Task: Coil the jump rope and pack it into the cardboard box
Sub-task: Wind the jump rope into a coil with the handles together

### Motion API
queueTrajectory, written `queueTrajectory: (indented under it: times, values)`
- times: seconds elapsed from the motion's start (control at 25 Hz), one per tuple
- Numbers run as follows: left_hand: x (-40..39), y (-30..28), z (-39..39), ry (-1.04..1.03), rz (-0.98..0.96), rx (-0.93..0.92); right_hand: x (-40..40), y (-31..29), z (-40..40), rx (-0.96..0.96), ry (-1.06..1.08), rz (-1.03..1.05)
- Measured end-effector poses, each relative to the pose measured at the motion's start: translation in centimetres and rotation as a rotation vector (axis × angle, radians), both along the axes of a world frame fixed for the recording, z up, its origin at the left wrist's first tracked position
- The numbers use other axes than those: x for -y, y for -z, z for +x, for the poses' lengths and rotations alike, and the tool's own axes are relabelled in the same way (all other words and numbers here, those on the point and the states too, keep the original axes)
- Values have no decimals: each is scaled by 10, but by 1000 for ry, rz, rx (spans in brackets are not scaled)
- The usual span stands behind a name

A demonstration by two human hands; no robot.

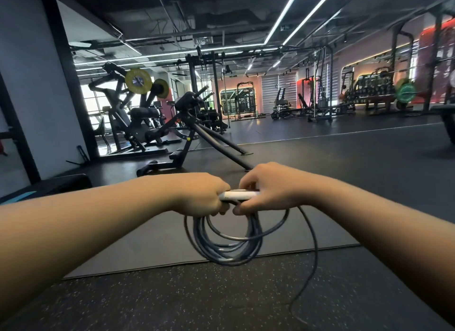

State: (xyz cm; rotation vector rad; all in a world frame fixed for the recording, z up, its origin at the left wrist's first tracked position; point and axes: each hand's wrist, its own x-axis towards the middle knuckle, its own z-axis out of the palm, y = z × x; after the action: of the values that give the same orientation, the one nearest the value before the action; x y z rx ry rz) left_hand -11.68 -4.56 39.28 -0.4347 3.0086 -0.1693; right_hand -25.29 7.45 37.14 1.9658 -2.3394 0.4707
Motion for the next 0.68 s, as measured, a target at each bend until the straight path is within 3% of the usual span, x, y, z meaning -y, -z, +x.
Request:
queueTrajectory:
  times: [0.12,0.32,0.48,0.6,0.68]
  values:
    - [25,0,19,-31,-15,-19,-12,-12,-17,126,-12,32]
    - [76,-1,52,-161,249,-212,-26,-13,-48,394,38,-91]
    - [72,17,46,-200,652,-672,-10,6,-42,764,-39,-273]
    - [44,24,23,-210,1178,-944,10,26,-29,1042,-122,-408]
    - [26,23,8,-213,1372,-1064,19,40,-18,1238,-188,-507]
